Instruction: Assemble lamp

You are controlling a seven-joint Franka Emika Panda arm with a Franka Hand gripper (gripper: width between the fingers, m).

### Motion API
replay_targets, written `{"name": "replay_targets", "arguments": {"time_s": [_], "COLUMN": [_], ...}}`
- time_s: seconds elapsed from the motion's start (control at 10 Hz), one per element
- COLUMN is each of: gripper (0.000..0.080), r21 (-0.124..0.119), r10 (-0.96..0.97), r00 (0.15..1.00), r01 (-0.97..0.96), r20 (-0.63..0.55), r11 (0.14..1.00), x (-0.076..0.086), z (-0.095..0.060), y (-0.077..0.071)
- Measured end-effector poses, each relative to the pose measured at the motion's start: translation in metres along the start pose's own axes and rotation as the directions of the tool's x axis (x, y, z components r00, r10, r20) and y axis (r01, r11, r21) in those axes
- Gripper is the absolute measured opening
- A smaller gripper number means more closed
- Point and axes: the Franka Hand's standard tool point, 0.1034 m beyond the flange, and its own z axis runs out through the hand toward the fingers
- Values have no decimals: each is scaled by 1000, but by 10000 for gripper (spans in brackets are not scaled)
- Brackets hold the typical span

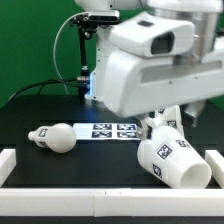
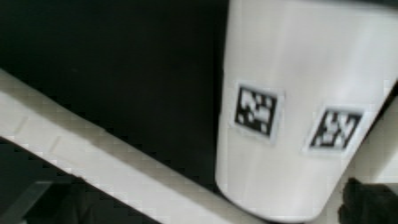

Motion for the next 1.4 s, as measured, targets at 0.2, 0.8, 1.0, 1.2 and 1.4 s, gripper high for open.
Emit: {"name": "replay_targets", "arguments": {"time_s": [0.2,0.8,1.0,1.2,1.4], "gripper": [700,700,700,700,700], "r21": [10,66,46,54,54], "r10": [93,90,135,121,119], "r00": [996,889,865,852,852], "r01": [-94,-134,-180,-172,-170], "r20": [15,448,484,510,509], "r11": [996,989,983,984,984], "x": [8,1,-3,-18,-22], "z": [3,6,3,1,2], "y": [-14,-2,-3,-13,-15]}}
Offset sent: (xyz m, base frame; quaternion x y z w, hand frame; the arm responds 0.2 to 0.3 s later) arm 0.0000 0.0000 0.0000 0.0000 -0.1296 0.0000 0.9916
